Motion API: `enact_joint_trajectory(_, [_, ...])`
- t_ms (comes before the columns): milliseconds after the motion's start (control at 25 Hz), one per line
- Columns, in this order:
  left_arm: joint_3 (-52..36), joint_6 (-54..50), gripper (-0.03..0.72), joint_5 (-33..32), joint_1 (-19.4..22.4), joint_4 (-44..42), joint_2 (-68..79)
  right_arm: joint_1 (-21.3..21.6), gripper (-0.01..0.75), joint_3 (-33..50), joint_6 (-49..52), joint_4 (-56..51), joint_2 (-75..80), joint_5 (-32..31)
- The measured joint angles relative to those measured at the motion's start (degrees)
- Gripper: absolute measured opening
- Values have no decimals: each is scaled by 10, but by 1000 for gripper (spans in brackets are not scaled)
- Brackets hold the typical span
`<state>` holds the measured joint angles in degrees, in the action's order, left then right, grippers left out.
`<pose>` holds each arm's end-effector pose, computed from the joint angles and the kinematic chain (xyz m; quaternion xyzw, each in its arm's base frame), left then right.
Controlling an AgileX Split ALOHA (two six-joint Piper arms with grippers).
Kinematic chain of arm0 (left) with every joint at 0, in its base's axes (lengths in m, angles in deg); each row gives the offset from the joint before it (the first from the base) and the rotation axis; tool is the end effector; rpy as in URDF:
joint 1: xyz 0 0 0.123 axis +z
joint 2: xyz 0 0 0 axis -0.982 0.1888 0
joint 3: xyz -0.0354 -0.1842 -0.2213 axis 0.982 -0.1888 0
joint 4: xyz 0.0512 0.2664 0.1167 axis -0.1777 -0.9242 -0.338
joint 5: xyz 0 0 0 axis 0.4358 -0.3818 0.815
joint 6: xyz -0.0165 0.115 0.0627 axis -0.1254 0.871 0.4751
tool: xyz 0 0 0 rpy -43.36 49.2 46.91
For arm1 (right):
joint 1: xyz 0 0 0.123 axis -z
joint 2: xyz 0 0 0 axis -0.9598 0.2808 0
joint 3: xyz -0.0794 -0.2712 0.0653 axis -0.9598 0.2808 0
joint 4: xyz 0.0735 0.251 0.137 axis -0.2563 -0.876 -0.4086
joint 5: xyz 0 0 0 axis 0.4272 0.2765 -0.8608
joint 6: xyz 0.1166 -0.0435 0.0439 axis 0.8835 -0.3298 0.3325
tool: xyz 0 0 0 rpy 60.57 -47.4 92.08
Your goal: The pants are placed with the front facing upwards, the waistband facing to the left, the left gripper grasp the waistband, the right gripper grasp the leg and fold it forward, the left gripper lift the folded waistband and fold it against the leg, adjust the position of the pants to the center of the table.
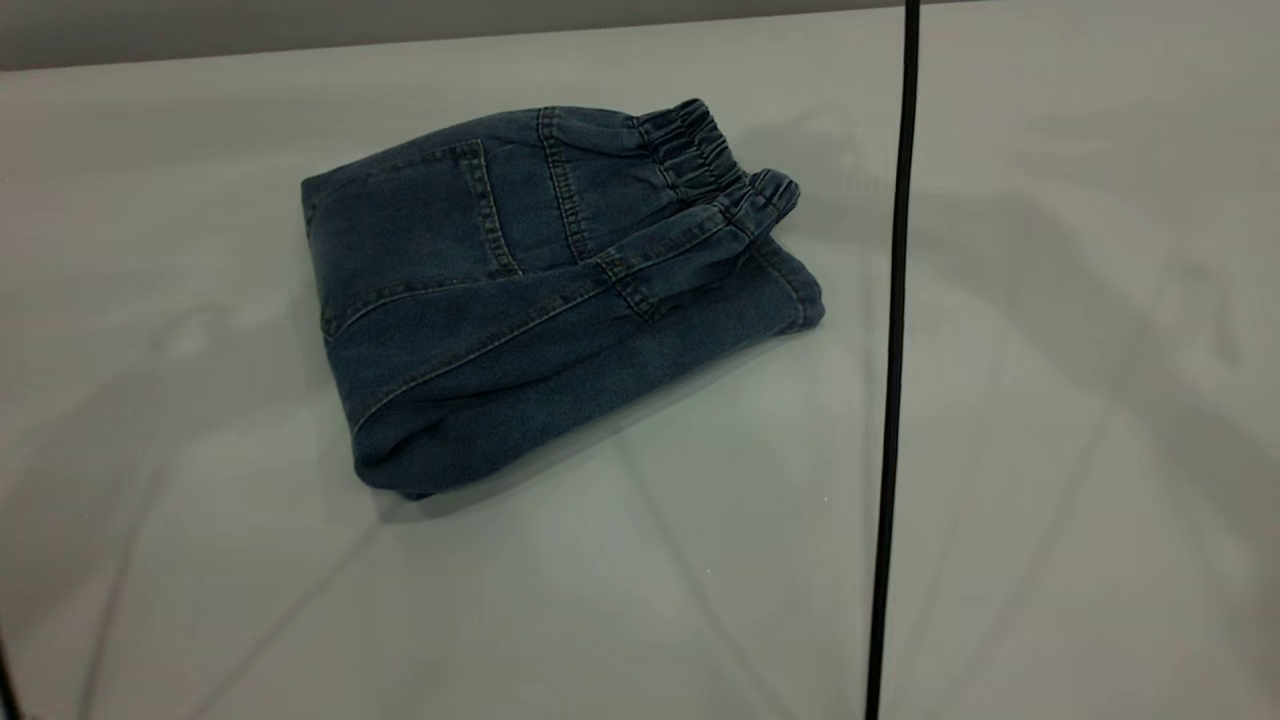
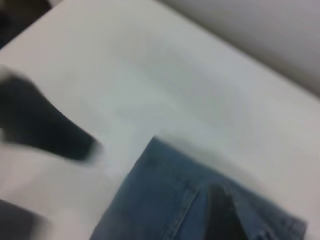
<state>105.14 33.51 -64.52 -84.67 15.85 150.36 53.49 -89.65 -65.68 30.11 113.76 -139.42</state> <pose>0.3911 -0.1292 0.2371 0.2017 0.8302 -0.3517 0.3826 0.4891 0.2535 0.2927 -0.3427 0.8299 0.2780 0.3413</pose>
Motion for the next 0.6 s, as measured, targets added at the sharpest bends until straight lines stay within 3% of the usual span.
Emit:
enact_joint_trajectory(160, [0, -47, 566, -10, 42, -57, -98, -14, 355, 0, 23, 1, 36, -19])
enact_joint_trajectory(320, [0, -80, 564, 27, 72, -54, -184, -53, 355, 1, 52, 4, 77, -31])
enact_joint_trajectory(600, [0, -84, 564, 22, 72, -54, -254, -156, 355, 1, 99, 134, 127, -9])
